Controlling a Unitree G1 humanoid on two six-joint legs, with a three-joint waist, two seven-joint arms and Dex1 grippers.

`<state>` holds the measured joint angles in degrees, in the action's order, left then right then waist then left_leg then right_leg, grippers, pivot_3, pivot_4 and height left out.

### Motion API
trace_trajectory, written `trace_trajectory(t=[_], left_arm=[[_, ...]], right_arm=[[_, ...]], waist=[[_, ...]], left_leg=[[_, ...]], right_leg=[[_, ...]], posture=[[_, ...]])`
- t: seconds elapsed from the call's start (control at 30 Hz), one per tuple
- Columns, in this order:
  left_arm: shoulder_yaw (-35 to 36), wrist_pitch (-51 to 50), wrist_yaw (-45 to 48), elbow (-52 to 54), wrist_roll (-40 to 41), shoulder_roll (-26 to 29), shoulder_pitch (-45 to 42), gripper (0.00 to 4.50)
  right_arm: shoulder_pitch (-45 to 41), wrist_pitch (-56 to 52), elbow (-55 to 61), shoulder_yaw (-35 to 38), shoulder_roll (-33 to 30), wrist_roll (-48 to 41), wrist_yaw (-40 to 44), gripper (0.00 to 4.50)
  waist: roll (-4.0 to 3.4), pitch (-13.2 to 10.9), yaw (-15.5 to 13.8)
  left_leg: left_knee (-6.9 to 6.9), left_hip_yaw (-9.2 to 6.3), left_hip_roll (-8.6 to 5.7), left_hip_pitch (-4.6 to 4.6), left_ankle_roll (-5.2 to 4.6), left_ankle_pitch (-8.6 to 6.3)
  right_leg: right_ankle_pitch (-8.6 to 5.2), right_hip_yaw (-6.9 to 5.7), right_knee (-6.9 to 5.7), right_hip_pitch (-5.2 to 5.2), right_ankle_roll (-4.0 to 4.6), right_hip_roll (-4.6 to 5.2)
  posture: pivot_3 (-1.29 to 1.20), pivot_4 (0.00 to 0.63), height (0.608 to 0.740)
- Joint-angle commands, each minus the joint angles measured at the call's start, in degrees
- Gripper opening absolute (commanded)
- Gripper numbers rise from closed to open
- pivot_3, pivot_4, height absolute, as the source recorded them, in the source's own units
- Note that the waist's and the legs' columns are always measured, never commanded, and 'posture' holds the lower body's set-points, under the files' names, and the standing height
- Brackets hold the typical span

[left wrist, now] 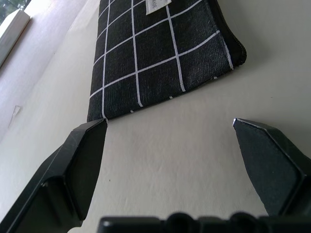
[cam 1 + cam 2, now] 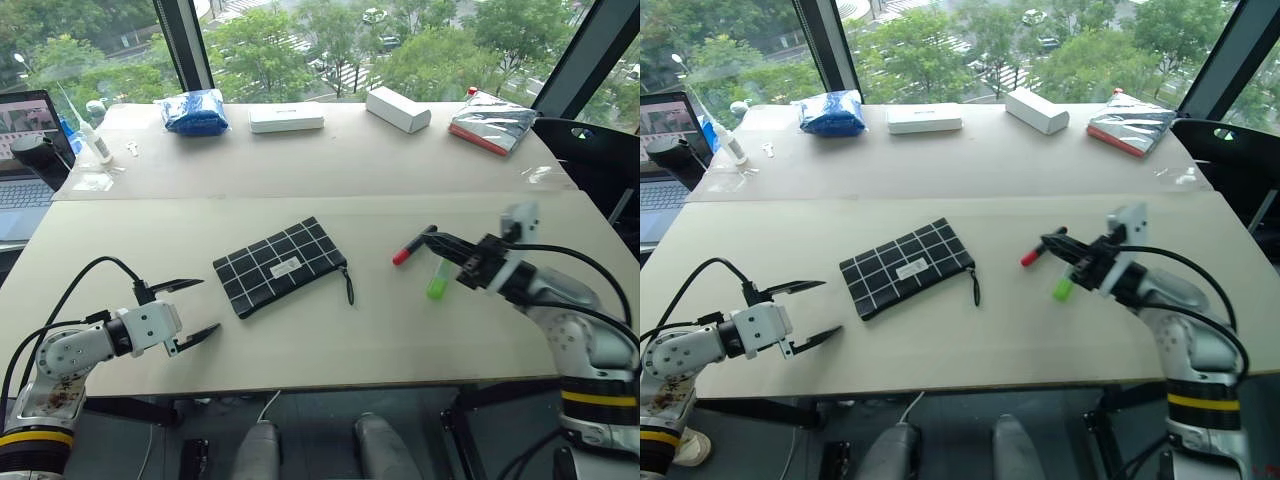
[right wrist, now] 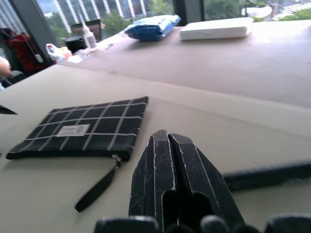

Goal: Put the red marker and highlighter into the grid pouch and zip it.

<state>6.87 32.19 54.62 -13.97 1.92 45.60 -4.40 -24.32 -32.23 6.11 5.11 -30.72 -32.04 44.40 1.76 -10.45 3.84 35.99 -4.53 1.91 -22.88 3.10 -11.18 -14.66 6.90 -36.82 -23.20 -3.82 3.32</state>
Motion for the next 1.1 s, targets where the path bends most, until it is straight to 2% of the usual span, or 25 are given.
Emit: trace_trajectory(t=[0.03,0.17,0.33,0.43,0.7,1.1], left_arm=[[-3.89,4.82,-0.72,-3.47,-4.28,0.69,-2.77,4.5],[-6.16,8.96,-3.61,-7.18,-7.9,0.43,-6.63,4.5],[-8.03,11.06,-6.81,-8.96,-9.51,0.0,-9.03,4.5],[-8.86,11.22,-7.6,-8.43,-9.37,0.01,-8.93,4.5],[-9.89,10.8,-8.22,-7.16,-8.29,0.36,-8.14,4.5],[-11.63,5.64,-7.06,-2.89,-5.09,-2.68,-10.56,4.5]], right_arm=[[-7.62,1.59,-2.56,-10.48,4.67,8.75,-3.4,0.05],[-15.6,0.75,-9.38,-16.39,10.79,14.75,-7.11,0.05],[-19.1,2.07,-15.82,-19.87,12.78,20.05,-7.42,0.05],[-19.3,5.01,-19.69,-22.48,11.61,25.11,-7.47,0.05],[-19.79,7.56,-25.26,-22.54,13.28,28.7,-7.11,0.05],[-15.24,8.95,-23.53,-24.13,13.58,32.2,-5.0,0.05]], waist=[[-0.01,0.01,-0.01],[-0.04,0.0,-0.79],[-0.05,0.01,-1.54],[-0.06,0.01,-1.49],[-0.07,0.01,-1.16],[-0.06,0.02,-1.2]], left_leg=[[0.0,0.0,0.01,0.01,0.0,0.0],[0.01,-0.02,-0.04,-0.04,0.0,0.0],[0.05,-0.05,-0.02,-0.03,0.0,0.01],[0.06,-0.05,-0.01,0.0,0.0,0.01],[0.03,-0.05,0.01,0.01,0.0,0.01],[0.03,-0.05,0.01,0.0,0.0,0.01]], right_leg=[[0.0,0.0,-0.03,-0.02,0.0,-0.01],[0.24,-0.03,-0.07,-0.06,0.4,0.02],[0.26,-0.12,-0.18,-0.05,0.43,0.02],[0.26,-0.12,-0.21,-0.04,0.43,0.02],[0.26,-0.12,-0.23,-0.07,0.43,0.0],[0.25,-0.14,-0.23,-0.05,0.43,0.0]], posture=[[0.0,0.15,0.74],[0.0,0.15,0.74],[0.0,0.15,0.74],[0.0,0.15,0.74],[0.0,0.15,0.74],[0.0,0.15,0.74]])
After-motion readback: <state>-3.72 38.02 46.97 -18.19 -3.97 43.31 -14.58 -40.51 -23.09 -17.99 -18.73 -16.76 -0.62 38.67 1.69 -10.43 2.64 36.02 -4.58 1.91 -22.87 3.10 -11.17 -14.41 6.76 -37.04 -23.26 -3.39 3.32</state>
